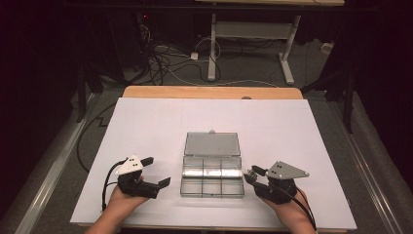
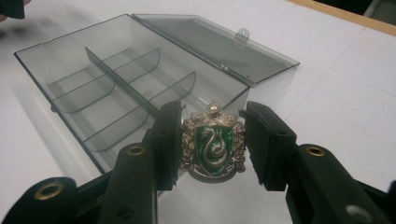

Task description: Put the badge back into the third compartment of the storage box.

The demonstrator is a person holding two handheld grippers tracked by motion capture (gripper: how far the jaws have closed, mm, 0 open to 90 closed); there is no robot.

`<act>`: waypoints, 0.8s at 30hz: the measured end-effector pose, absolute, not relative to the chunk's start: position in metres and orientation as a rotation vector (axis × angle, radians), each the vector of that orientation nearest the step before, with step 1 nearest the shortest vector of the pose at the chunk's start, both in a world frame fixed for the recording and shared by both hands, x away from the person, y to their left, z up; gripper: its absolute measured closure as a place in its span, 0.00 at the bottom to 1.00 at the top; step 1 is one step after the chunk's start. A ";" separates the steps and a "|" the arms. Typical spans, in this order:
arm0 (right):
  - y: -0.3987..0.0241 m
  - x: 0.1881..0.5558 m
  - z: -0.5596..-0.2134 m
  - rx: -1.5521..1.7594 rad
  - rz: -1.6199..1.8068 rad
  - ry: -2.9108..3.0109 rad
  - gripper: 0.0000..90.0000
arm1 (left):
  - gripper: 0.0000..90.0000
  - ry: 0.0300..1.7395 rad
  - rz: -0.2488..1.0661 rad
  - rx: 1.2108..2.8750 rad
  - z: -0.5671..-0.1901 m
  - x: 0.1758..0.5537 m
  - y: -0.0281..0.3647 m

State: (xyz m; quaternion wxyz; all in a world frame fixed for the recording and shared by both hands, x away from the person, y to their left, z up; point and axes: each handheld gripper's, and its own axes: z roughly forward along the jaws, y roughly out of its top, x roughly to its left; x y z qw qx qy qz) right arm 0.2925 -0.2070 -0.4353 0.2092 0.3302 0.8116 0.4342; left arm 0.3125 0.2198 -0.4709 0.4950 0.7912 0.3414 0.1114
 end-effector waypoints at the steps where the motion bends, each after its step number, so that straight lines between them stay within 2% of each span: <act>1: -0.206 0.294 -0.435 0.912 1.208 2.257 0.66 | 0.00 0.828 0.268 1.918 -0.471 0.313 0.220; 24: -0.182 0.316 -0.430 0.871 1.217 2.279 0.66 | 0.00 0.819 0.256 1.923 -0.472 0.313 0.219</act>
